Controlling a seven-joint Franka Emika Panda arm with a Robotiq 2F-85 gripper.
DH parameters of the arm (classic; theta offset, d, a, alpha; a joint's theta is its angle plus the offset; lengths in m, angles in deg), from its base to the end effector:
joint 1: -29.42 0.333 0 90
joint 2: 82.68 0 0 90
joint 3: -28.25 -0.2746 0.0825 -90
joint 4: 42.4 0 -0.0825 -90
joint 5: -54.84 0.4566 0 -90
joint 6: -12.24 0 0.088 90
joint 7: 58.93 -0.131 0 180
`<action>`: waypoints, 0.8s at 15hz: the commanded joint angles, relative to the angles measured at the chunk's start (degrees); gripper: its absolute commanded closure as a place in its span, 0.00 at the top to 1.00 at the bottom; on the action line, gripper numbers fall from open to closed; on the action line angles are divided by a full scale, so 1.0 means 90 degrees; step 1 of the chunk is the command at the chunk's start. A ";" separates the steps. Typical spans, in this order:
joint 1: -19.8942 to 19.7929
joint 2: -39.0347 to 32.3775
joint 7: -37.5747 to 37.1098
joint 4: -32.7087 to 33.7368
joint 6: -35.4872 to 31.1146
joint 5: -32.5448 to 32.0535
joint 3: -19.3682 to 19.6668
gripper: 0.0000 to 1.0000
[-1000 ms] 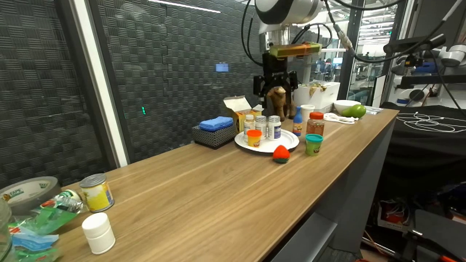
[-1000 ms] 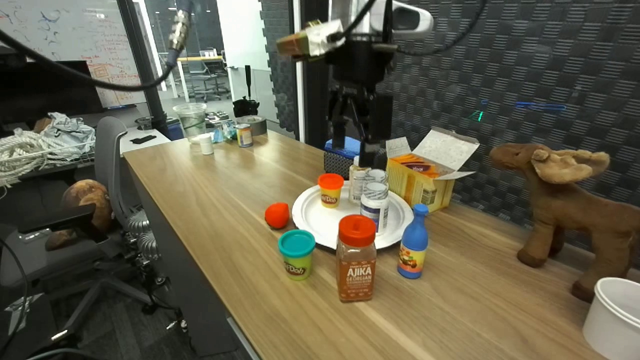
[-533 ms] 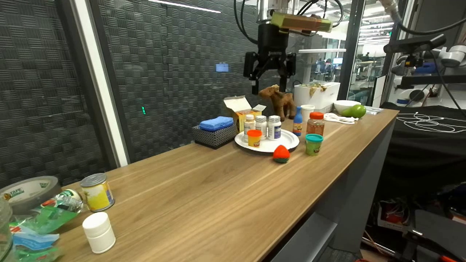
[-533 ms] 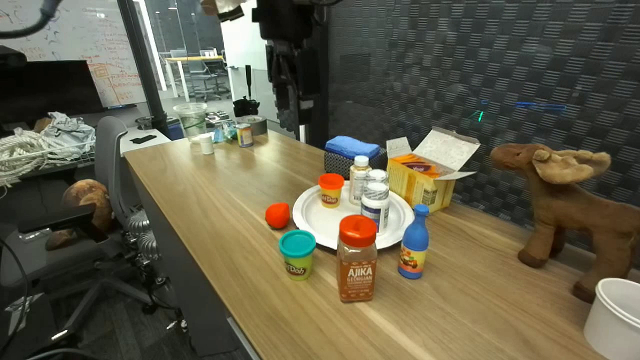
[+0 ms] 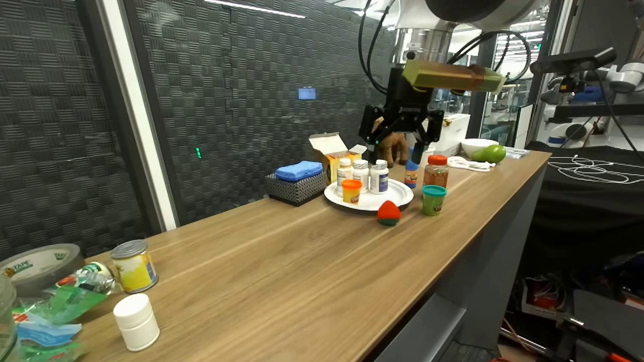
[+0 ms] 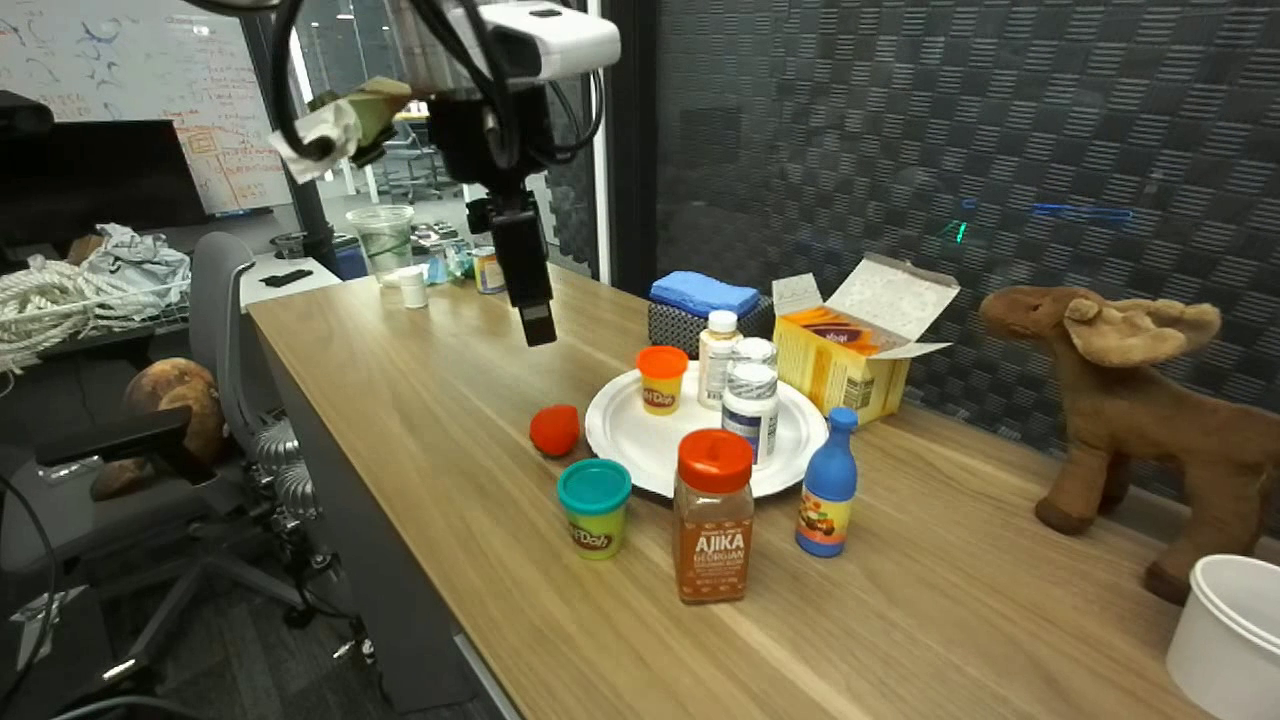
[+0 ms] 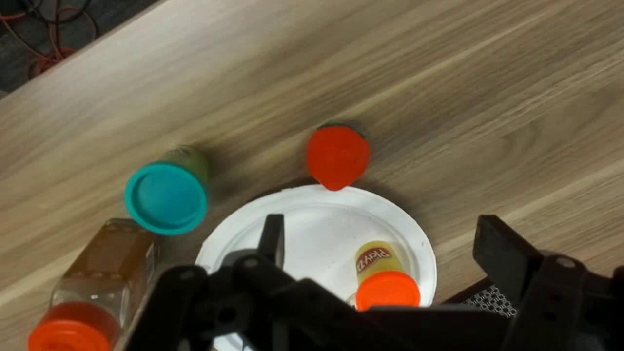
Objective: Put all the objects surrounding the plate on to the plate.
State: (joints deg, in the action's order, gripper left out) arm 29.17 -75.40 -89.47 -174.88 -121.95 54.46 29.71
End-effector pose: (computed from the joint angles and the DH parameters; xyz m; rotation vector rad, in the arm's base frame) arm 0.5748 -0.0172 0.3044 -2.9754 0.8534 -0.2363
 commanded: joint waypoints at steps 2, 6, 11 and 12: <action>-0.0121 0.0146 -0.0028 -0.0309 -0.0209 0.0233 -0.0119 1.00; -0.0129 0.0276 -0.0081 -0.0433 -0.0253 0.0272 -0.0145 1.00; -0.0130 0.0283 -0.0099 -0.0446 -0.0258 0.0274 -0.0146 1.00; -0.0130 0.0283 -0.0101 -0.0448 -0.0259 0.0274 -0.0146 1.00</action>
State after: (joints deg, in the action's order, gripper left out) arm 29.14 -72.86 -90.64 -179.00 -124.43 56.63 29.49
